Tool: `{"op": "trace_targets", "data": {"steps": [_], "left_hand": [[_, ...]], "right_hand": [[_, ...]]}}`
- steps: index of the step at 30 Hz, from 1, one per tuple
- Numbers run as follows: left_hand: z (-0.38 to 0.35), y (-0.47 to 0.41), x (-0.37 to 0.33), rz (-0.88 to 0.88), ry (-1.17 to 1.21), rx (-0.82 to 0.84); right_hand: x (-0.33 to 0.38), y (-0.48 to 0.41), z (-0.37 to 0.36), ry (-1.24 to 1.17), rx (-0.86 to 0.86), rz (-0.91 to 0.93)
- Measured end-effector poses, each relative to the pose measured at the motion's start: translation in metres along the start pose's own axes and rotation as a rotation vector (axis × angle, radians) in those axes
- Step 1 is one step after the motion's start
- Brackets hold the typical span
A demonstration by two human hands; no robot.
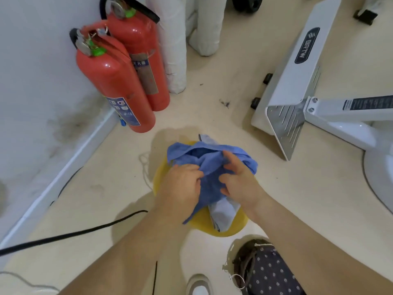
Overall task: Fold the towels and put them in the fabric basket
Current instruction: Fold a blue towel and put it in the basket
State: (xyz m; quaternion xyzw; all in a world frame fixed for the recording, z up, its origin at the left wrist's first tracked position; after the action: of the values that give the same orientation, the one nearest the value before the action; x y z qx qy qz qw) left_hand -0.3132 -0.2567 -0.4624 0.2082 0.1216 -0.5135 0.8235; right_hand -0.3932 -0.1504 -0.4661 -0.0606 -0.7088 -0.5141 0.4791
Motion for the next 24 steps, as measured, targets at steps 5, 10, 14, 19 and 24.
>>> {"op": "trace_targets", "data": {"steps": [5,10,14,19,24], "left_hand": [[0.041,0.04,-0.02,0.108,0.436,0.019],[0.024,0.027,-0.018,0.178,0.442,0.079],[0.014,0.013,-0.028,0.08,0.3,0.132],[0.038,0.005,-0.029,0.224,0.261,-0.005],[0.074,0.016,-0.005,0.651,0.724,-0.21]], "right_hand": [[0.003,0.02,0.014,-0.65,-0.192,-0.099],[0.0,0.039,0.021,-0.817,-0.069,-0.151],[0.015,0.052,0.029,-0.757,0.02,-0.109],[0.054,0.078,0.035,-0.906,0.284,-0.157],[0.083,0.095,0.047,-0.929,0.301,-0.132]]}}
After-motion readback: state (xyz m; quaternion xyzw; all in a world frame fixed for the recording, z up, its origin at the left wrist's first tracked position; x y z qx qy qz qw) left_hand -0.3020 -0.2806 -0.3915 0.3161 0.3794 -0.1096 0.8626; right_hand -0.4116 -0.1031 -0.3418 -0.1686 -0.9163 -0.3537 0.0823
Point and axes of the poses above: each hand's wrist, its own y-axis away from the middle knuckle, its own z-axis out of the back of the hand, x = y × z, the point moved 5 cm from there along -y, towards the middle knuckle, and after that the axes turned 15 degrees about -y, right-handed, at the moved point
